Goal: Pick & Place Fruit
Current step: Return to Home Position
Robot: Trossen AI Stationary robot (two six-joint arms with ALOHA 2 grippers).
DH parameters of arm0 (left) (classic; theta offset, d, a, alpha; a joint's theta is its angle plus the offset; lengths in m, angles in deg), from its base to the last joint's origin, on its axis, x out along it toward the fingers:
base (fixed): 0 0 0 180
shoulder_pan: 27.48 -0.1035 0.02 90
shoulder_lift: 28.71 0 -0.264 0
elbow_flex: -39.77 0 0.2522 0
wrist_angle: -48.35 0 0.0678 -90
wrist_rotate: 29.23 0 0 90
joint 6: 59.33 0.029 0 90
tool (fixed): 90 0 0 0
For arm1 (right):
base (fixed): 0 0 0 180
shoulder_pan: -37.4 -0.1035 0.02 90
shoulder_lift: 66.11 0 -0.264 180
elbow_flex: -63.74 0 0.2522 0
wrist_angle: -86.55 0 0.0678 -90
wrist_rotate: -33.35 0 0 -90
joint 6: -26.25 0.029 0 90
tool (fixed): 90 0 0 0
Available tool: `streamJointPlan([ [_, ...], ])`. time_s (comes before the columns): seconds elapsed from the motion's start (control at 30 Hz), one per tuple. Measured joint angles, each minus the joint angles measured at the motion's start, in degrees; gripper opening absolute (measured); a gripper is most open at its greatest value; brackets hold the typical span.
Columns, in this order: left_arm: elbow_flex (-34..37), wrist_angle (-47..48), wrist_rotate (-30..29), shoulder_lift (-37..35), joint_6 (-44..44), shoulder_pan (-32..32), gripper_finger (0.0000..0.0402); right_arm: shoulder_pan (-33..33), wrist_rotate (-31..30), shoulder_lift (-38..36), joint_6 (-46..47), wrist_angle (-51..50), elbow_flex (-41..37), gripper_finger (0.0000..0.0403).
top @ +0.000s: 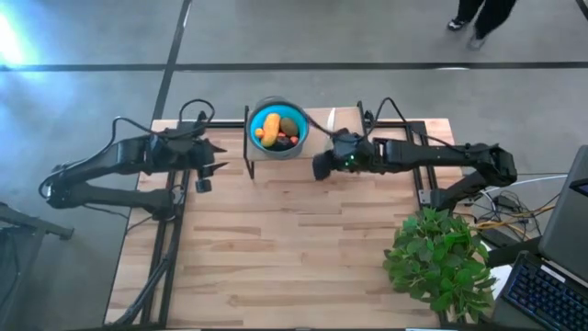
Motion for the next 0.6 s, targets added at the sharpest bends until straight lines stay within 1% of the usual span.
streamJointPlan([
  [0.1, 1.56, -0.10, 1.93, -2.70, -1.94, 0.00, 0.0144, -3.02, 0.00, -0.02, -6.73, 4.55, 0.08, 0.0008],
  [0.17, 3.03, -0.24, 2.22, -4.61, -3.34, 0.02, 0.0125, -4.88, -0.02, -0.02, -10.34, 7.12, 0.06, 0.0008],
  [0.37, 8.92, -2.89, 2.08, -11.87, -6.35, 0.00, 0.0060, -8.54, -2.55, -0.02, -16.83, 8.17, -0.01, 0.0008],
  [0.53, 13.51, -4.96, 1.70, -17.53, -6.95, 0.00, 0.0010, -9.34, -2.56, -0.40, -18.03, 8.33, -0.42, 0.0008],
  [0.6, 15.34, -5.83, 1.38, -19.73, -7.77, 0.00, 0.0006, -9.30, -2.56, -0.94, -18.71, 8.31, -0.87, 0.0008],
])
